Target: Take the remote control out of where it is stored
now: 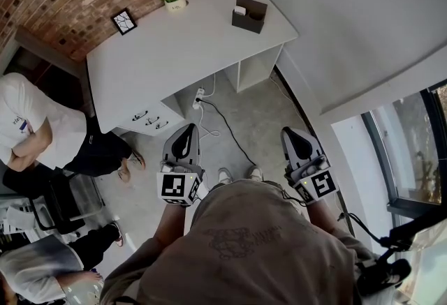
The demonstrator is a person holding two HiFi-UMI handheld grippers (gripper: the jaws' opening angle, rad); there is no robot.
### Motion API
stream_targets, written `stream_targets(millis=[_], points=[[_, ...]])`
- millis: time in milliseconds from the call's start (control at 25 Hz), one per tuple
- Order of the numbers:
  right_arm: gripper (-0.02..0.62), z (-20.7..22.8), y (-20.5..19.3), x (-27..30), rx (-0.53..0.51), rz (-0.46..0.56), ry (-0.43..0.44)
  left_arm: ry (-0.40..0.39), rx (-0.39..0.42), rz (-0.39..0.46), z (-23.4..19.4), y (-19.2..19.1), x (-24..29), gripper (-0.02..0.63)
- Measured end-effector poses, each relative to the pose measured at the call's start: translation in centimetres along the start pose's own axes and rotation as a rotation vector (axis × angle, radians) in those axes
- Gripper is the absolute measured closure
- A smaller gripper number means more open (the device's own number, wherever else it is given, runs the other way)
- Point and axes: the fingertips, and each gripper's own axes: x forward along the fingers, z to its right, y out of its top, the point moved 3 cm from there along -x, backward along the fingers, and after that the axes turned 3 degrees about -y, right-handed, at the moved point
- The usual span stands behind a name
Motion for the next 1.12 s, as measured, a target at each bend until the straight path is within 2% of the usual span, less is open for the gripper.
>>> stream_targets(millis=[760, 1120], points=[[0.581, -6.6, -1.8, 4.3, -0.040, -0.037, -0.016, -0.011, -0.010, 0.017, -8.1, -1.1, -2.5, 0.595], [0.581, -4.7, -2.2, 3.6, -0.091, -0.041, -0.081, -0.058, 0.005, 0.027, -8.0, -1.2, -0.5, 0.595]])
